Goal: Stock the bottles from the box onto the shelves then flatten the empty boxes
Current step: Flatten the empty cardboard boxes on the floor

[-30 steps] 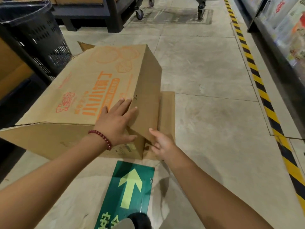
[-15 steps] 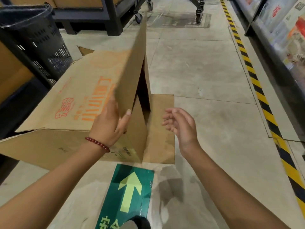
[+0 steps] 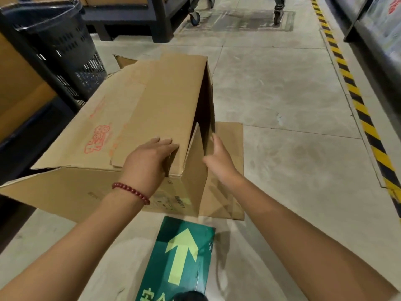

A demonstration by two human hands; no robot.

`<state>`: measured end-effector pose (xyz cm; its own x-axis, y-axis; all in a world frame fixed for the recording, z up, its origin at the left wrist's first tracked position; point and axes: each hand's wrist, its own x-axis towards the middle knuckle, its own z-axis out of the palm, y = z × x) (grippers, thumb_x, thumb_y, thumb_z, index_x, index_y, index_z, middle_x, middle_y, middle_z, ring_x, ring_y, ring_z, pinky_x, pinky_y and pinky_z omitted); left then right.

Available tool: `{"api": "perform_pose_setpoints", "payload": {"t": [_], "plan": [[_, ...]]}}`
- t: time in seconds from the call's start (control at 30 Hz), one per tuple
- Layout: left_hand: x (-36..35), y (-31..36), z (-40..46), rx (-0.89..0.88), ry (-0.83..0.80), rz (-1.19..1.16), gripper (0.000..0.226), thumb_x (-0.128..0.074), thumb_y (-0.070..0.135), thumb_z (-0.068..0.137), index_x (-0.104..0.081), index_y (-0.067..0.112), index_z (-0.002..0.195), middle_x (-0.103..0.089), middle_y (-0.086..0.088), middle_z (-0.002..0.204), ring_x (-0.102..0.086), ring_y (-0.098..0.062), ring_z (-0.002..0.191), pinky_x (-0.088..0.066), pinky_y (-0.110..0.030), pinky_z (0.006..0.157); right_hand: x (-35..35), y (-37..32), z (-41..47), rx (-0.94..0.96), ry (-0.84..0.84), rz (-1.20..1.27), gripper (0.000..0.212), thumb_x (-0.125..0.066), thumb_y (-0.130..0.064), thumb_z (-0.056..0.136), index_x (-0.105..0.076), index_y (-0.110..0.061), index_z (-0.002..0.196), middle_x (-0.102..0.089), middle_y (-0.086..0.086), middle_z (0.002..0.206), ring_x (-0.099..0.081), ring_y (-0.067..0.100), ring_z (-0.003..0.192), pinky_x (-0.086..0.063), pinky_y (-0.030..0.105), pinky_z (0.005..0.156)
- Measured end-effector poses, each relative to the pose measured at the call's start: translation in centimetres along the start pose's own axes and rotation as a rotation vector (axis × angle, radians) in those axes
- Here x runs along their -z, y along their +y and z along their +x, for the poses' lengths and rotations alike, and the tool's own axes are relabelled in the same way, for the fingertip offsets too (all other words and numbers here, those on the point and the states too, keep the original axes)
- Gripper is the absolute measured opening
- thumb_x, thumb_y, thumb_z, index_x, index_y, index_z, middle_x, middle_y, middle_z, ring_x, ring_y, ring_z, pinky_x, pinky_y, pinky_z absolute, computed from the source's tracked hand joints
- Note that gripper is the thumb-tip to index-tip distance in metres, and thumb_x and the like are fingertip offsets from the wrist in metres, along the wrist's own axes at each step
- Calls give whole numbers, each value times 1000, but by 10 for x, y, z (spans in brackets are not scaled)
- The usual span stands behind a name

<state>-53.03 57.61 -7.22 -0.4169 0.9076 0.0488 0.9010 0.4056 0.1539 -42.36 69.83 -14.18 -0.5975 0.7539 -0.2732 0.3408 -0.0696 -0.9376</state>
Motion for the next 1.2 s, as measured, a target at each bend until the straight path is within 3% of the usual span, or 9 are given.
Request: {"api": "perform_pose_setpoints", "payload": {"t": [0.17,0.3,0.43,0.53,0.73,0.9,0.97,1.1,1.2], "plan": [[7,6,-9,-11,-20,-22,44,-47,12,90,-51,22,133,-48,1,141,-35,-22,137,-28,-37,111,2,-16,37,45,-177,-98,91,-52,4,81,-6,-32,151,-35,1,146,-45,24,126,-47,40,98],[1,8,-8,18,12,-46,37,-39,34,95,-55,23,127,-51,-1,138,-38,-25,135,-38,-51,104,17,-6,20,147,-62,-152,60,-61,-1,79,-40,-23,130,-51,-5,108,-53,9,94,-47,18,67],[-9,13,4,80,-11,43,42,-31,43,96,-42,31,135,-33,-1,149,-26,-23,139,-29,-55,107,54,25,-15,131,144,-178,39,-64,-14,86,-51,-15,122,-58,-5,111,-54,13,102,-48,20,77],[-12,19,13,132,-44,84,51,-33,55,92,-34,35,139,-27,-5,150,-21,-22,140,-26,-57,108,70,46,-54,181,177,-111,8,-58,-19,90,-60,-18,97,-63,-12,90,-58,7,86,-45,15,66],[-6,27,25,118,-209,161,91,-55,76,67,-19,39,142,-17,-3,151,-13,-27,141,-27,-59,107,82,60,-95,312,-53,-1,47,-46,-45,75,-65,-1,70,-59,14,67,-55,20,65,-40,24,60],[1,31,34,63,-335,284,113,-63,80,53,-11,36,143,-13,-3,150,-10,-30,140,-30,-60,105,76,20,-49,267,146,204,34,-46,-38,84,-72,-18,73,-72,5,75,-68,24,76,-55,32,78],[3,30,35,40,-337,296,111,-63,81,50,-16,36,140,-18,-4,145,-12,-29,137,-30,-59,104,69,-1,-23,282,190,5,29,-49,-32,89,-70,-14,81,-70,6,83,-66,22,84,-54,34,80],[4,30,36,20,-372,337,113,-59,85,45,-16,33,135,-22,-5,135,-15,-31,130,-31,-62,100,52,-33,30,344,191,-469,24,-54,-22,90,-64,-15,111,-64,-1,109,-57,11,100,-41,13,77],[5,30,39,5,-389,346,113,-60,85,44,-14,33,133,-22,-3,131,-16,-31,127,-32,-61,98,45,-47,67,394,167,-774,48,-53,-21,87,-47,-12,134,-48,4,138,-44,20,126,-39,28,96]]}}
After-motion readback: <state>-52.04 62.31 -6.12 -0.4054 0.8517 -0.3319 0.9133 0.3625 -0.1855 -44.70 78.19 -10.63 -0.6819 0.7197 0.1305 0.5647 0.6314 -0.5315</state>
